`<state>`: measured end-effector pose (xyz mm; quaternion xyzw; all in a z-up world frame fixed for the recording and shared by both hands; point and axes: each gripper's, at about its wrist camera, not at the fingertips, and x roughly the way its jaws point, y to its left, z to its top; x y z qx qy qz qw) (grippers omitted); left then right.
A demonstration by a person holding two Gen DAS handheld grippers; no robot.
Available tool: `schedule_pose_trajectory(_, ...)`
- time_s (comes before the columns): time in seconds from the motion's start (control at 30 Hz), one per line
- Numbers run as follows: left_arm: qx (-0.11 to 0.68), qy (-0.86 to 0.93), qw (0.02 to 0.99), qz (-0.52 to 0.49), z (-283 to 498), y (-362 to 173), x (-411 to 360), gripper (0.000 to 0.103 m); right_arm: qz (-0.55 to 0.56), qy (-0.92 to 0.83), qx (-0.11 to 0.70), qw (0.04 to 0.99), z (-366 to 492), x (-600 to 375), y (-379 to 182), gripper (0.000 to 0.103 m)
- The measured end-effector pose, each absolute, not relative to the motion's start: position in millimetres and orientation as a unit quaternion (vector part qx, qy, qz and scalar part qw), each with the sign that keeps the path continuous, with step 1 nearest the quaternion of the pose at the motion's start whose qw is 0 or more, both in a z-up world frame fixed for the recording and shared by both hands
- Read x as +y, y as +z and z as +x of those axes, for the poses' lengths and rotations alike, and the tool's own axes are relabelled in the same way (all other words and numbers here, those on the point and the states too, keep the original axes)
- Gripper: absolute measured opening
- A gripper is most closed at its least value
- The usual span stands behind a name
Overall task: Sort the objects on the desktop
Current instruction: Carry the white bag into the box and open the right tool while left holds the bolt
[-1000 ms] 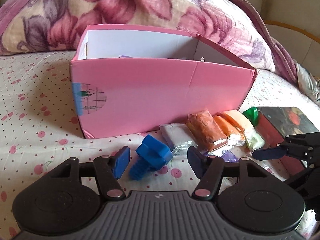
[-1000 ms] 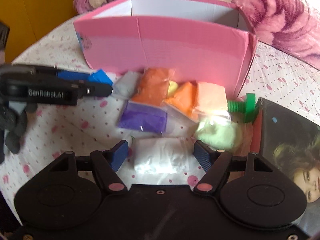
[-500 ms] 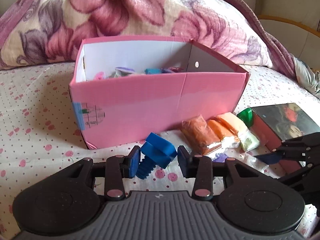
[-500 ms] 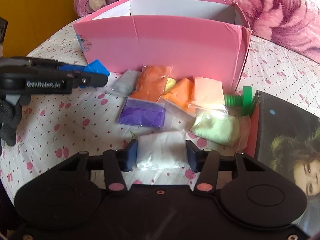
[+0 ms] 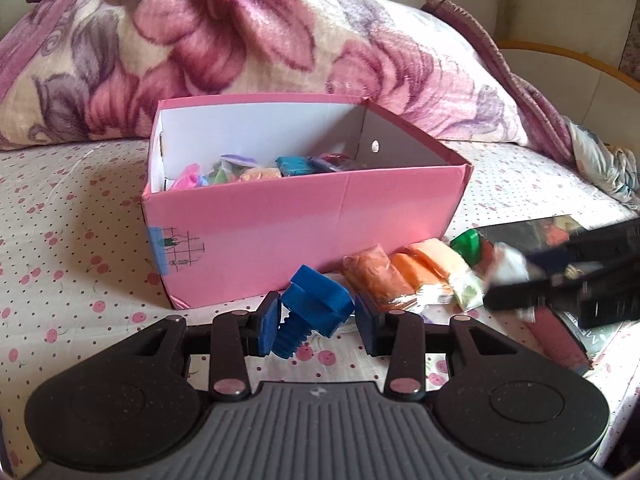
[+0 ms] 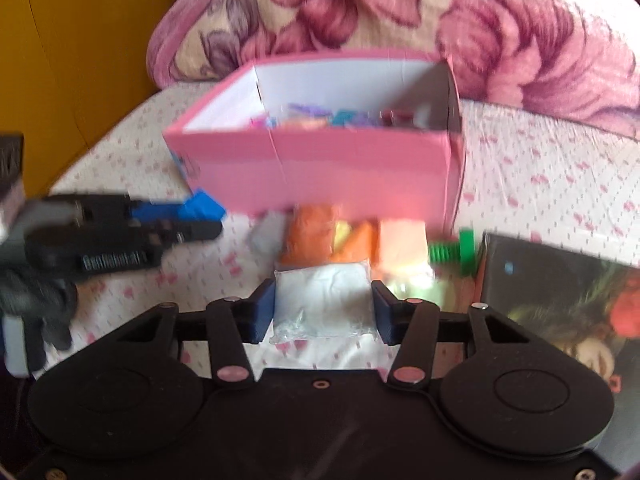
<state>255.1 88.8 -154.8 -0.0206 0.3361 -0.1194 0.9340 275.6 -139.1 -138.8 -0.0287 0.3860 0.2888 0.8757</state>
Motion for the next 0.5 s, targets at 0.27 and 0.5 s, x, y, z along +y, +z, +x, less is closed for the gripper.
schedule_pose_trajectory(0.27, 0.338, -0.126, 0.932, -0.020, 251.7, -154.6, 88.9, 0.039, -0.032, 0.292, 0.355, 0.887, 310.5, -126.3, -101.6, 0.050)
schedule_pose_trajectory(0.5, 0.338, -0.126, 0.932, -0.026, 249.3, -155.5, 95.2, 0.039, -0.040, 0.285, 0.346, 0.893, 352.8, -109.1, -82.0, 0.050)
